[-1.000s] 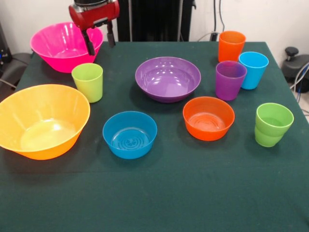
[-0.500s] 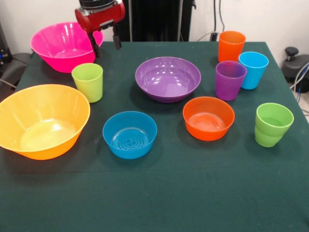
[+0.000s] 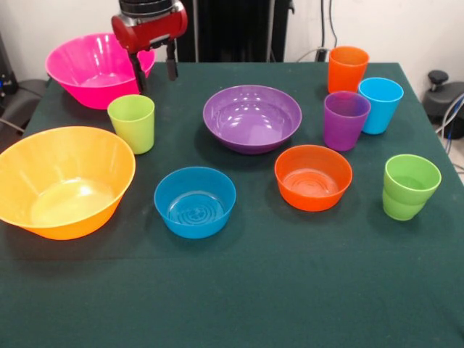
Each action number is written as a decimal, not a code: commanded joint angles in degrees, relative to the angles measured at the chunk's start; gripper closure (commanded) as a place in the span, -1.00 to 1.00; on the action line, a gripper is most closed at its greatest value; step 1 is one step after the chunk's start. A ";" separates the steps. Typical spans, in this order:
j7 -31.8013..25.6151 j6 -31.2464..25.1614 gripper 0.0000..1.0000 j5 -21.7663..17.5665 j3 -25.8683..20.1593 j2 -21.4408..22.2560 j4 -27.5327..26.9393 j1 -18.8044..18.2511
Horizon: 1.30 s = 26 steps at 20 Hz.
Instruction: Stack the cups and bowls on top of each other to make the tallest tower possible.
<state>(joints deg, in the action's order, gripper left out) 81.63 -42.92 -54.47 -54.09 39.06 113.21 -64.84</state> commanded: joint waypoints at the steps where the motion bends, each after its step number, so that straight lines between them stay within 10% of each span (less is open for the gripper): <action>1: -10.97 -0.84 -1.00 -6.84 3.32 0.66 -3.61 3.96; 26: -9.40 -2.98 -1.00 -11.00 10.66 -3.75 -7.46 9.07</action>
<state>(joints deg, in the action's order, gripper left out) 81.63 -42.92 -59.36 -48.55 36.83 110.02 -59.80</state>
